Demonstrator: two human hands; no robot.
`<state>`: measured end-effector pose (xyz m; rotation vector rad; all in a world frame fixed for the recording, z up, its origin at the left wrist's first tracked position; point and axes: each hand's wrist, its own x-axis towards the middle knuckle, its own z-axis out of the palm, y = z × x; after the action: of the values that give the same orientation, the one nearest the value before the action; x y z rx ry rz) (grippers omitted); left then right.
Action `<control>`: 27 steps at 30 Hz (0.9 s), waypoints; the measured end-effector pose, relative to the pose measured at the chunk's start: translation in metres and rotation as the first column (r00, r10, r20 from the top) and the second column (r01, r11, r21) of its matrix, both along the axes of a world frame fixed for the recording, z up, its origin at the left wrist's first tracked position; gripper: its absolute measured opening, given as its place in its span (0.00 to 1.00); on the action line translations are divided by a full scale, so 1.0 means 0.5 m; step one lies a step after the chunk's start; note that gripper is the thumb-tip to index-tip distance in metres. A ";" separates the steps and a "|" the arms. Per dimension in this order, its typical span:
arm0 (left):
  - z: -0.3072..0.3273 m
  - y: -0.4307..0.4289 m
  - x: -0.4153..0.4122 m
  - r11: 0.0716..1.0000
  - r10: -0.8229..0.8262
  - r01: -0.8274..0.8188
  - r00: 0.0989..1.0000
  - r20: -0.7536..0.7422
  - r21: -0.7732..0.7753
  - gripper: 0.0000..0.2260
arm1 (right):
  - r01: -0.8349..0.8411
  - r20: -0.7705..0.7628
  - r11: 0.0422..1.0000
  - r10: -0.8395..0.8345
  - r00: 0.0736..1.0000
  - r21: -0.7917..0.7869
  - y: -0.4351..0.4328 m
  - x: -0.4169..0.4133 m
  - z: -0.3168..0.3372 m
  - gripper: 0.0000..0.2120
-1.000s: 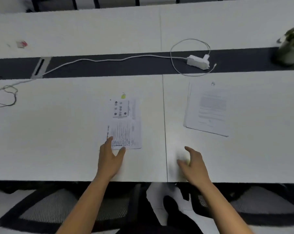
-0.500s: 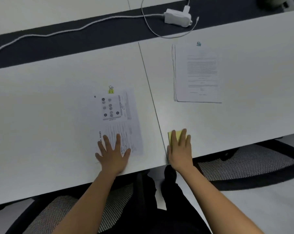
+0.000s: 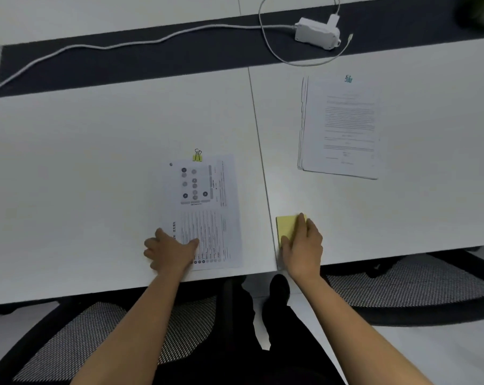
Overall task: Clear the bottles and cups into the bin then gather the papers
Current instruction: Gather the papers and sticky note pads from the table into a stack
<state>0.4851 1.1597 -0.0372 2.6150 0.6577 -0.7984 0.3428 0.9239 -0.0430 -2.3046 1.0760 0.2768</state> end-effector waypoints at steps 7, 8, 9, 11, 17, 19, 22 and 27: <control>-0.002 -0.017 0.016 0.986 0.165 -0.166 0.980 -0.107 0.000 0.55 | 0.150 0.011 0.973 -0.154 0.988 0.176 -0.031 0.002 0.002 0.43; -0.003 -0.018 0.015 0.984 0.179 -0.180 0.977 -0.115 0.002 0.56 | 0.169 0.005 0.965 -0.174 0.985 0.200 -0.033 0.002 0.001 0.44; -0.003 -0.019 0.013 0.982 0.186 -0.188 0.975 -0.120 -0.006 0.56 | 0.192 0.001 0.956 -0.197 0.980 0.222 -0.034 0.003 -0.001 0.46; -0.004 -0.019 0.008 0.974 0.212 -0.219 0.971 -0.110 -0.057 0.55 | 0.255 -0.014 0.929 -0.261 0.965 0.268 -0.033 0.005 -0.004 0.47; 0.014 -0.012 -0.018 0.968 0.231 -0.238 0.969 -0.093 -0.077 0.54 | 0.319 -0.101 0.897 -0.303 0.948 0.306 -0.015 0.015 0.001 0.32; 0.020 -0.006 -0.032 0.974 0.218 -0.221 0.973 -0.070 -0.041 0.55 | 0.317 -0.115 0.889 -0.295 0.948 0.330 -0.002 0.023 0.000 0.26; 0.022 0.013 -0.055 0.963 0.258 -0.260 0.965 -0.036 -0.069 0.59 | 0.324 -0.006 0.836 -0.359 0.933 0.443 0.028 0.053 0.014 0.19; 0.022 0.026 -0.094 0.872 0.419 -0.397 0.908 0.015 -0.286 0.56 | 0.178 0.057 0.697 -0.299 0.952 0.695 0.095 0.123 0.052 0.07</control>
<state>0.4382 1.1727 -0.0263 2.1345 0.9598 -0.6030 0.4041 0.9716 -0.0173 -1.4725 0.9625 0.3069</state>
